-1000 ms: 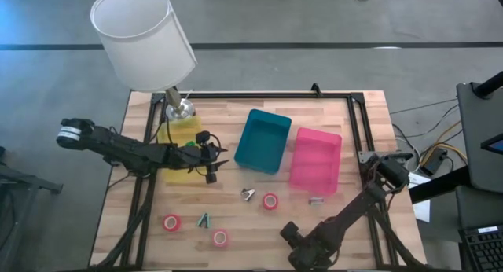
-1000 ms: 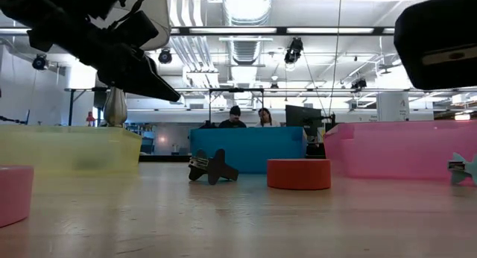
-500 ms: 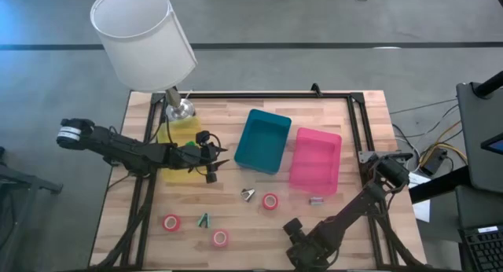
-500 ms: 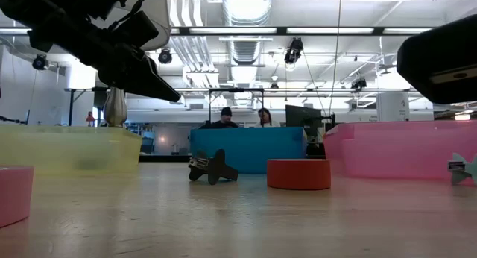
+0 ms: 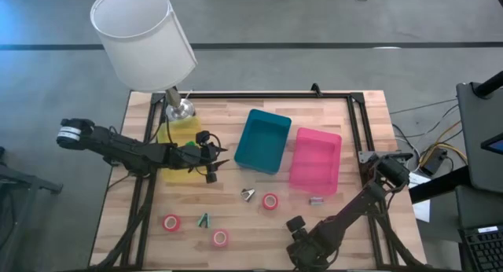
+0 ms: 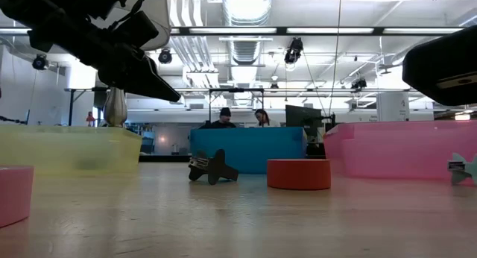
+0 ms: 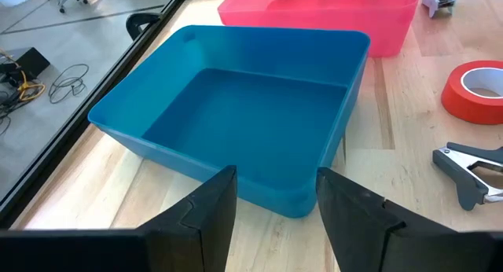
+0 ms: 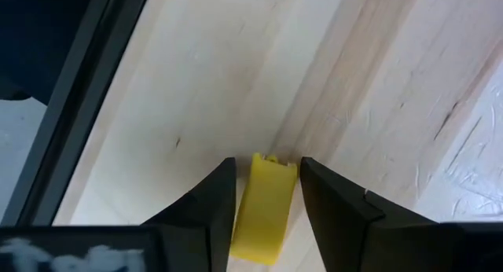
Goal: Pick and place Stapler, Stapler remover, tape
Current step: Put the yellow stapler into the yellow bin
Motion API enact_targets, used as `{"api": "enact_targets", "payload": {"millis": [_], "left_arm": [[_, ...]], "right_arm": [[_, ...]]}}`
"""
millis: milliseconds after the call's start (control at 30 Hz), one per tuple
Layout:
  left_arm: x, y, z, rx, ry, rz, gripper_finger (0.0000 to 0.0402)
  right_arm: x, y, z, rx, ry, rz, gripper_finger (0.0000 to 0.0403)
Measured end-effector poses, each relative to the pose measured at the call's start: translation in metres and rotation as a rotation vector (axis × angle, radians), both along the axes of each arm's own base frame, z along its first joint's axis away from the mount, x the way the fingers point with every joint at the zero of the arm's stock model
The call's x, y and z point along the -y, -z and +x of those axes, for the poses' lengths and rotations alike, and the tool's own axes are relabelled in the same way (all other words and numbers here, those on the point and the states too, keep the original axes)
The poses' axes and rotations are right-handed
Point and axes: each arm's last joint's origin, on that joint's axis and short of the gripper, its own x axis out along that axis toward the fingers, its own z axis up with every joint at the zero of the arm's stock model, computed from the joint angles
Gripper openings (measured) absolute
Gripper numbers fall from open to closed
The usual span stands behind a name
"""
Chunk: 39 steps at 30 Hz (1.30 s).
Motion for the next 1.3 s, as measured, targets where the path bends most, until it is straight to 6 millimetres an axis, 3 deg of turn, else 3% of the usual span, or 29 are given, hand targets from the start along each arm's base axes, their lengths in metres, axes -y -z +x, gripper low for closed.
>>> {"api": "enact_targets", "payload": {"millis": [300,500,667,833,1000,1067,1300], "left_arm": [[0.0,0.0,0.0,0.001,0.0,0.0,0.0179],[0.0,-0.001,0.001,0.02,-0.003,-0.015,0.0179],[0.003,-0.005,0.003,0.074,0.064,-0.081,0.0179],[0.007,-0.007,0.004,0.09,0.196,-0.14,0.0179],[0.009,-0.006,0.006,0.121,0.236,-0.177,0.0179],[0.009,-0.007,0.008,0.147,0.234,-0.192,0.0179],[0.01,-0.001,0.023,0.231,0.241,-0.194,0.0179]], "right_arm": [[0.003,-0.004,0.003,-0.009,0.006,0.005,0.0074],[0.021,-0.024,0.017,0.036,0.017,0.026,0.0071],[0.055,-0.055,0.032,0.168,0.112,-0.03,0.0075],[0.098,-0.096,0.053,0.439,0.187,-0.172,0.0072],[0.14,-0.125,0.079,0.672,0.342,-0.125,0.0075],[0.155,-0.13,0.088,0.735,0.393,-0.109,0.0074],[0.193,-0.117,0.121,0.895,0.411,-0.155,0.0078]]}}
